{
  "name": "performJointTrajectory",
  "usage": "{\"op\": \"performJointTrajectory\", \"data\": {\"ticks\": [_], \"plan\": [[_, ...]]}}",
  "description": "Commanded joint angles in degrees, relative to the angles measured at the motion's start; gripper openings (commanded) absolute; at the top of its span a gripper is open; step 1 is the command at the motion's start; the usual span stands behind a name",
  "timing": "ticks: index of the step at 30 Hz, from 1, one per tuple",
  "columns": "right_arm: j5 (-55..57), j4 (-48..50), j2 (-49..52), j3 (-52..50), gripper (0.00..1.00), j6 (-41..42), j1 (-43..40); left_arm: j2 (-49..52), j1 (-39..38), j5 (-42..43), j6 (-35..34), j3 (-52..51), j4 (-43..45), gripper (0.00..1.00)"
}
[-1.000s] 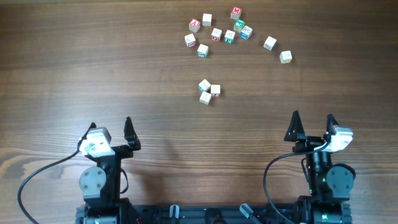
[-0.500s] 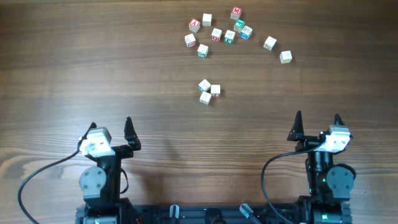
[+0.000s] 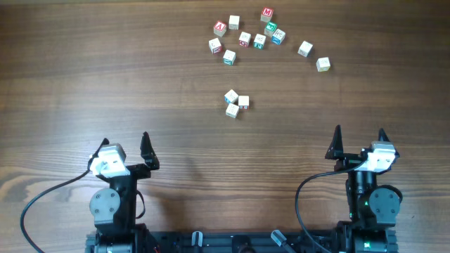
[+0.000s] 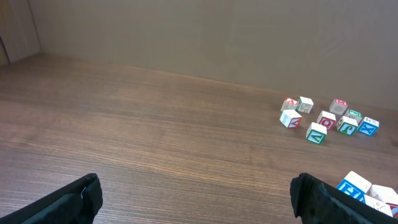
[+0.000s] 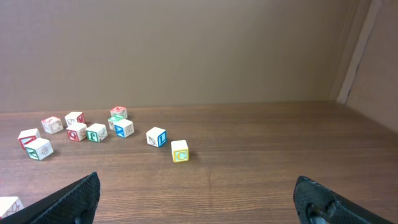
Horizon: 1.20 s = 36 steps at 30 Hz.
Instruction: Form a circle
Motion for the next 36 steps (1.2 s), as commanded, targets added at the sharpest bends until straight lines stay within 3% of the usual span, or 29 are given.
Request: {"op": "performJointTrajectory", "data": {"ticks": [1,36], "plan": [[0.96,0.46,0.00,-0.07,0.98,-0.96,1.33,-0.66,0.42,0.90,1.29,-0.44,0.17,1.00],[0.98,0.44,0.00,-0.07,1.00,-0.96,1.31,-0.66,-3.78,0.90,1.29,-0.42,0.15,1.00]]}}
